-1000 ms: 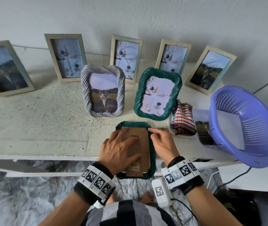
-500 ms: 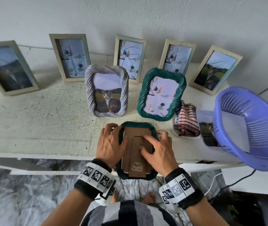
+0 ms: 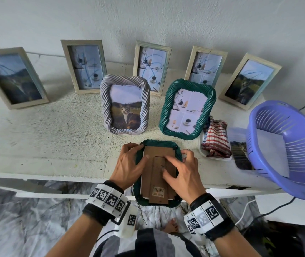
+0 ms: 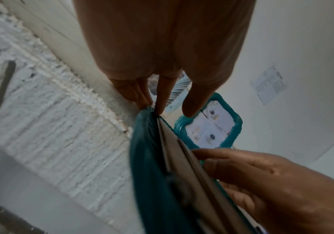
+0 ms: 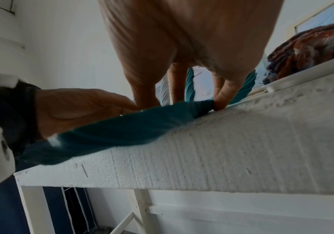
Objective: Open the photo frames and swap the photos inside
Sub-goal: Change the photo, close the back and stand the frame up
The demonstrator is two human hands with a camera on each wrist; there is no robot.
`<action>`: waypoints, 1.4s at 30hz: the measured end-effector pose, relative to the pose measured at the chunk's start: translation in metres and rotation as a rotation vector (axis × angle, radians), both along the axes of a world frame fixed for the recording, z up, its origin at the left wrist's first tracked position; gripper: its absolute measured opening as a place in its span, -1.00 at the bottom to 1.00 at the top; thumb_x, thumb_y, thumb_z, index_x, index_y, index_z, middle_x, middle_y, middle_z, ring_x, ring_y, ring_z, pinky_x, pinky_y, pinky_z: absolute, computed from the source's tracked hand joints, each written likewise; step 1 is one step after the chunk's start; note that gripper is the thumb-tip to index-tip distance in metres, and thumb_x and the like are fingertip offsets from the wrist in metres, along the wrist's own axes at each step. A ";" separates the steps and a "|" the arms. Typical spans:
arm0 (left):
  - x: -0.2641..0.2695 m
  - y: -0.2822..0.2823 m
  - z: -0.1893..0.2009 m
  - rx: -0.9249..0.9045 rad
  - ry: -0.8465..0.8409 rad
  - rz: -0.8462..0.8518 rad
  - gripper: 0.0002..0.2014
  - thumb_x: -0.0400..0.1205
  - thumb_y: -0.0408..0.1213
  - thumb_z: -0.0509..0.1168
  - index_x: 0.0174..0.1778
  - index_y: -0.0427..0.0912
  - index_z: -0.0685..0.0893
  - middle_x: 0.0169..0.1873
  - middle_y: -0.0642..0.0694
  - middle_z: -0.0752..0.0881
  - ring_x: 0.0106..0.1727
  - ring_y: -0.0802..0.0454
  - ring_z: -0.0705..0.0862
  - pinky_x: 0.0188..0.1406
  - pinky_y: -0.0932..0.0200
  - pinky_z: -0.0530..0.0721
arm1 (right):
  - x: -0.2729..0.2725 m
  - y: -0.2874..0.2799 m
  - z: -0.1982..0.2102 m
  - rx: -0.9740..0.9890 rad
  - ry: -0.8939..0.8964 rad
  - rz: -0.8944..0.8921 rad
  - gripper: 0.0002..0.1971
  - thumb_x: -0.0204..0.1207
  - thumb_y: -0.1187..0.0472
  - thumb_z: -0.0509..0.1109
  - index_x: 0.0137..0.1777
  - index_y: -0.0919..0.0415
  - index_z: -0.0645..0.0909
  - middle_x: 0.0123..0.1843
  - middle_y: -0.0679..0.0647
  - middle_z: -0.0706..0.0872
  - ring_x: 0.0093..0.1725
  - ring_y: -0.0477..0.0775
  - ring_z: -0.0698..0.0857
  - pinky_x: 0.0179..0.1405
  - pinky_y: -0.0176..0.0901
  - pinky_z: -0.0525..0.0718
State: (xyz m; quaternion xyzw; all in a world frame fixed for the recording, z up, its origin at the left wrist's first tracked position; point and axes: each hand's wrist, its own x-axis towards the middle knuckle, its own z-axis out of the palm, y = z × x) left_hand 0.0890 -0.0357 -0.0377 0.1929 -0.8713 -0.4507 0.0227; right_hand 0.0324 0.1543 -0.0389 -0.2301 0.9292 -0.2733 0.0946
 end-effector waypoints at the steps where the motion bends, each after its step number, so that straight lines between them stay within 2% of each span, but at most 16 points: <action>1: 0.000 0.000 -0.001 -0.007 0.006 -0.012 -0.38 0.52 0.05 0.22 0.43 -0.24 0.58 0.15 0.02 0.42 0.38 -0.01 0.50 0.42 0.22 0.38 | 0.000 0.000 0.000 -0.003 -0.001 0.000 -0.55 0.44 0.00 0.51 0.35 -0.02 0.66 0.34 0.18 0.36 0.26 0.21 0.43 0.32 -0.01 0.54; 3: 0.000 0.001 -0.004 -0.044 0.003 -0.035 -0.37 0.54 0.09 0.20 0.46 -0.22 0.56 0.16 0.02 0.39 0.38 -0.02 0.48 0.47 0.04 0.43 | -0.001 0.000 0.000 -0.003 -0.004 -0.001 -0.56 0.44 0.00 0.51 0.34 -0.02 0.66 0.33 0.17 0.36 0.25 0.21 0.44 0.32 -0.01 0.54; 7: -0.001 0.000 -0.009 -0.171 -0.008 -0.084 -0.25 0.53 0.26 0.09 0.48 -0.21 0.53 0.20 -0.05 0.42 0.35 -0.06 0.49 0.47 0.01 0.44 | -0.001 -0.001 0.002 0.017 -0.005 0.006 -0.56 0.44 -0.01 0.51 0.34 -0.03 0.66 0.32 0.17 0.36 0.23 0.19 0.43 0.28 -0.02 0.56; 10: -0.003 0.003 0.000 -0.094 0.060 -0.011 -0.54 0.64 -0.03 0.30 0.39 -0.20 0.56 0.04 0.08 0.48 0.25 -0.08 0.58 0.31 0.00 0.58 | 0.001 -0.001 0.007 0.057 0.023 0.013 -0.57 0.46 -0.03 0.48 0.33 -0.04 0.66 0.33 0.19 0.38 0.25 0.22 0.43 0.27 0.01 0.57; 13: -0.003 0.001 0.008 0.092 0.013 0.162 -0.65 0.67 -0.09 0.30 0.35 -0.10 0.56 0.08 0.08 0.59 0.08 0.04 0.67 0.09 0.14 0.63 | 0.005 -0.005 0.013 0.160 0.170 0.038 -0.60 0.44 -0.03 0.46 0.27 0.00 0.66 0.34 0.24 0.43 0.21 0.27 0.45 0.13 0.07 0.62; 16: -0.005 -0.003 0.019 0.697 -0.042 0.358 -0.63 0.69 0.07 0.22 0.27 -0.10 0.62 0.10 -0.09 0.73 0.06 -0.01 0.75 0.02 0.02 0.72 | 0.016 -0.016 0.021 0.163 0.260 0.136 -0.71 0.49 0.01 0.42 0.15 0.11 0.64 0.24 0.21 0.51 0.11 0.21 0.51 -0.03 0.07 0.70; 18: -0.006 -0.005 0.029 0.979 -0.066 0.403 -0.55 0.72 0.12 0.11 0.31 -0.13 0.62 0.12 -0.20 0.75 0.11 -0.05 0.75 -0.04 0.01 0.70 | 0.024 -0.024 0.026 0.174 0.231 0.174 -0.59 0.62 -0.20 0.20 0.08 0.13 0.63 0.15 0.17 0.55 0.09 0.15 0.53 -0.03 0.01 0.69; 20: -0.006 -0.004 0.039 1.064 -0.060 0.383 -0.45 0.69 0.23 0.04 0.32 -0.11 0.62 0.09 -0.22 0.79 0.14 -0.04 0.75 0.00 -0.03 0.66 | 0.028 -0.031 0.036 0.197 0.175 0.109 -0.35 0.55 -0.46 0.01 0.07 0.10 0.60 0.11 0.13 0.57 0.10 0.11 0.56 -0.08 -0.08 0.68; 23: -0.008 0.001 0.051 1.124 -0.003 0.337 -0.36 0.65 0.32 0.00 0.32 -0.12 0.64 0.12 -0.26 0.79 0.16 -0.08 0.74 0.11 -0.08 0.64 | 0.030 -0.032 0.057 0.180 0.156 -0.006 -0.28 0.39 -0.58 0.05 0.27 -0.04 0.49 0.15 0.04 0.56 0.11 0.04 0.61 -0.16 -0.14 0.69; 26: -0.014 0.012 0.064 1.192 0.040 0.276 -0.32 0.61 0.33 0.04 0.34 -0.16 0.64 0.16 -0.29 0.76 0.16 -0.11 0.73 0.13 -0.11 0.66 | 0.028 -0.026 0.072 0.106 0.103 -0.045 -0.32 0.37 -0.36 0.28 0.45 -0.12 0.34 0.19 -0.01 0.58 0.12 0.03 0.63 -0.06 -0.10 0.69; 28: -0.020 0.021 0.070 1.200 0.057 0.226 -0.33 0.61 0.30 0.06 0.32 -0.19 0.65 0.12 -0.26 0.76 0.12 -0.09 0.73 0.11 -0.10 0.69 | 0.023 -0.017 0.076 -0.013 0.056 -0.059 -0.45 0.40 -0.18 0.35 0.38 -0.06 0.42 0.05 -0.05 0.64 0.01 0.00 0.67 -0.05 -0.11 0.67; 31: -0.023 0.029 0.070 1.065 0.086 0.132 -0.49 0.60 0.19 0.17 0.23 -0.13 0.70 0.12 -0.09 0.78 0.13 -0.03 0.74 0.01 0.02 0.73 | 0.015 -0.001 0.084 -0.220 0.047 -0.068 -0.78 0.49 0.06 0.39 0.06 0.12 0.57 -0.24 -0.05 0.70 -0.34 -0.10 0.65 -0.28 -0.26 0.65; 33: -0.019 0.029 0.059 0.780 0.135 0.021 -0.66 0.63 0.05 0.30 0.24 -0.01 0.71 0.15 0.02 0.77 0.18 0.09 0.73 0.03 0.13 0.70 | 0.010 0.013 0.091 -0.344 0.019 -0.103 -0.94 0.54 0.28 0.42 -0.07 0.15 0.58 -0.43 -0.07 0.59 -0.52 -0.07 0.47 -0.48 -0.39 0.45; 36: -0.006 0.018 0.034 0.286 0.188 -0.121 -0.55 0.55 0.12 0.28 0.34 0.10 0.63 0.25 0.07 0.65 0.25 0.22 0.64 0.15 0.17 0.67 | 0.002 0.023 0.085 -0.708 -0.336 -0.284 -0.84 0.56 0.42 0.36 -0.07 0.13 0.64 -0.45 0.05 0.60 -0.46 -0.06 0.48 -0.47 -0.30 0.46; 39: 0.009 0.005 0.010 -0.056 0.188 -0.182 -0.42 0.57 0.14 0.12 0.51 0.04 0.53 0.40 -0.07 0.53 0.41 0.00 0.51 0.42 0.04 0.49 | -0.004 0.016 0.055 -0.939 -0.631 -0.494 -0.83 0.56 0.47 0.35 -0.03 0.21 0.68 -0.31 0.15 0.72 -0.38 -0.01 0.60 -0.44 -0.24 0.59; 42: 0.019 -0.003 -0.011 -0.276 0.087 -0.184 -0.38 0.61 0.16 -0.01 0.61 0.05 0.38 0.56 -0.13 0.42 0.49 -0.17 0.38 0.45 -0.19 0.40 | -0.008 0.006 0.023 -0.972 -0.752 -0.535 -0.84 0.57 0.49 0.31 0.01 0.31 0.68 -0.20 0.25 0.70 -0.28 0.10 0.60 -0.34 -0.17 0.59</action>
